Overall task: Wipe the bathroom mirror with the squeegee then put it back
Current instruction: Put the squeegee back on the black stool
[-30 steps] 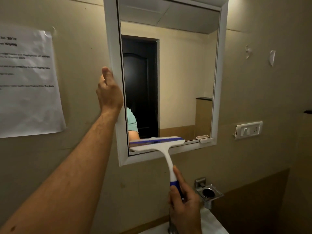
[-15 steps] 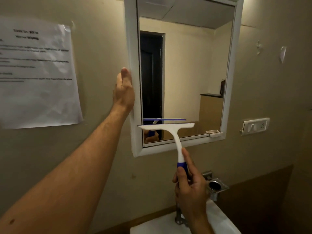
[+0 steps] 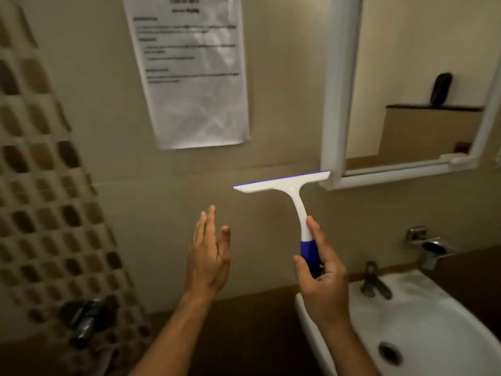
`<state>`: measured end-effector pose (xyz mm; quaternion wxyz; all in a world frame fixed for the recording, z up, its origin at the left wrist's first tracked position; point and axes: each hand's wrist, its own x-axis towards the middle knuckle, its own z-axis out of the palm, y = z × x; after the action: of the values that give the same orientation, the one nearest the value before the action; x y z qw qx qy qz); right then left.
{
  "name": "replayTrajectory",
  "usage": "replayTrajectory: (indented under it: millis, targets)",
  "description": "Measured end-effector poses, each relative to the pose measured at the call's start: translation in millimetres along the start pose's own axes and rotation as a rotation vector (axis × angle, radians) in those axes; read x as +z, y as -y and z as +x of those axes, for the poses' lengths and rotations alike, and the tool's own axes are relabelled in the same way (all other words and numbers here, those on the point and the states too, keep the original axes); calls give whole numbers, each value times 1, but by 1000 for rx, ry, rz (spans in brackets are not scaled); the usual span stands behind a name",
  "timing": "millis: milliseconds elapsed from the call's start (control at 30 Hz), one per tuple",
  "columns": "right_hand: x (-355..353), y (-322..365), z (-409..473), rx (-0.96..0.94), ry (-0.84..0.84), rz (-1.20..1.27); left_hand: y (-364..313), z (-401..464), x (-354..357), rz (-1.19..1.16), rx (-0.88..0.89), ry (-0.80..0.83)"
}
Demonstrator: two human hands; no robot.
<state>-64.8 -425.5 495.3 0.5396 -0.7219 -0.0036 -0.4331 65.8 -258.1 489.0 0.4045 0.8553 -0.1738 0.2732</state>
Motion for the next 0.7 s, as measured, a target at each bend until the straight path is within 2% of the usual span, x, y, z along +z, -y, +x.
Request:
replayTrajectory:
  millis: [200,300,433,567,700]
  targets:
    - [89,-21,-100,340,240,1,136,-127,-57,228,-243,219]
    - [123,-33,-146,615,299,5,176,-178,-81,268,-330,294]
    - [149,-55,-207,828,333,-40,214,-233,-99,322,-413,396]
    - [156,-79,-247,920,415,-127,245,-287,-100,347,-531,481]
    - [166,-117,-266,946,490,-213,274,-324,-96,456,-544,585]
